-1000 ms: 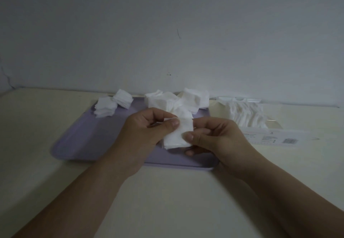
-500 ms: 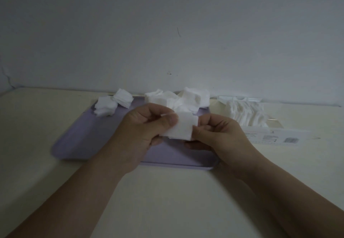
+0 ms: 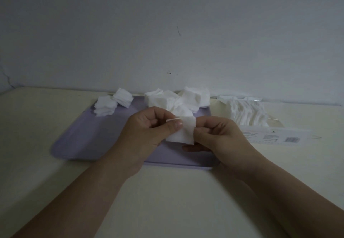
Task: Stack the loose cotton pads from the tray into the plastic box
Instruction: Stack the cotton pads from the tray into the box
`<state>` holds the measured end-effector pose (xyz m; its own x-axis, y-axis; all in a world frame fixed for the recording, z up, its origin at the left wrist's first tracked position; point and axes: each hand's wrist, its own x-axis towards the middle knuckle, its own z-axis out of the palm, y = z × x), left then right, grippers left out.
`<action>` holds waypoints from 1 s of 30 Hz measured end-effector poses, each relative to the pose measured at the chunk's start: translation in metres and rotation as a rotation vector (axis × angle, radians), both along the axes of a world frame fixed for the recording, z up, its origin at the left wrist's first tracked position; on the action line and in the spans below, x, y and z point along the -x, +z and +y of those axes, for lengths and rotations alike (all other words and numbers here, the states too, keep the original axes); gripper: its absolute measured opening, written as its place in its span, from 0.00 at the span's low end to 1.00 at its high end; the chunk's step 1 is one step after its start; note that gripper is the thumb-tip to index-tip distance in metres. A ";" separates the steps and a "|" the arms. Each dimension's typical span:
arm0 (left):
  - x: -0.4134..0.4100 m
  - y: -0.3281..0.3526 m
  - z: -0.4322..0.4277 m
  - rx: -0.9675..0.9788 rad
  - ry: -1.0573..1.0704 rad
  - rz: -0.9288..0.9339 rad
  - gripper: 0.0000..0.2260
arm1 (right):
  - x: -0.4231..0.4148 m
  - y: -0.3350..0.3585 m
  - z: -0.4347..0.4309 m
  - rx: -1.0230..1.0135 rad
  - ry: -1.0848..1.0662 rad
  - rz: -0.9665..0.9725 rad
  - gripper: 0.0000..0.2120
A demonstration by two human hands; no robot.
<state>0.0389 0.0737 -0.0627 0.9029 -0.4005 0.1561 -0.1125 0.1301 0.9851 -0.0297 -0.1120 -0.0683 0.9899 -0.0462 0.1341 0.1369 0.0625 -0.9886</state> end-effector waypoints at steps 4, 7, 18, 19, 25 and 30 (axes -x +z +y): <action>0.000 -0.002 0.000 -0.003 0.014 -0.015 0.06 | 0.000 0.001 0.000 -0.024 0.016 0.004 0.08; 0.002 -0.003 -0.002 -0.054 0.054 -0.077 0.06 | 0.002 0.005 0.000 -0.089 0.066 0.017 0.10; -0.002 -0.009 -0.008 -0.124 0.252 -0.127 0.05 | 0.000 0.004 0.001 -0.153 -0.247 -0.027 0.01; -0.006 -0.010 -0.006 -0.146 0.283 -0.134 0.07 | -0.002 0.002 -0.002 -0.177 -0.303 -0.031 0.02; -0.016 -0.016 -0.009 -0.264 0.346 -0.120 0.08 | -0.005 0.001 -0.002 -0.208 -0.385 -0.009 0.02; -0.024 -0.004 -0.018 -0.528 0.279 -0.185 0.18 | -0.004 -0.004 -0.003 -0.124 -0.429 -0.050 0.03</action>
<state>0.0631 0.0561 -0.0669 0.9616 -0.2196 0.1648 -0.2468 -0.4282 0.8693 -0.0254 -0.1154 -0.0718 0.8701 -0.4700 0.1488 0.2234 0.1070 -0.9688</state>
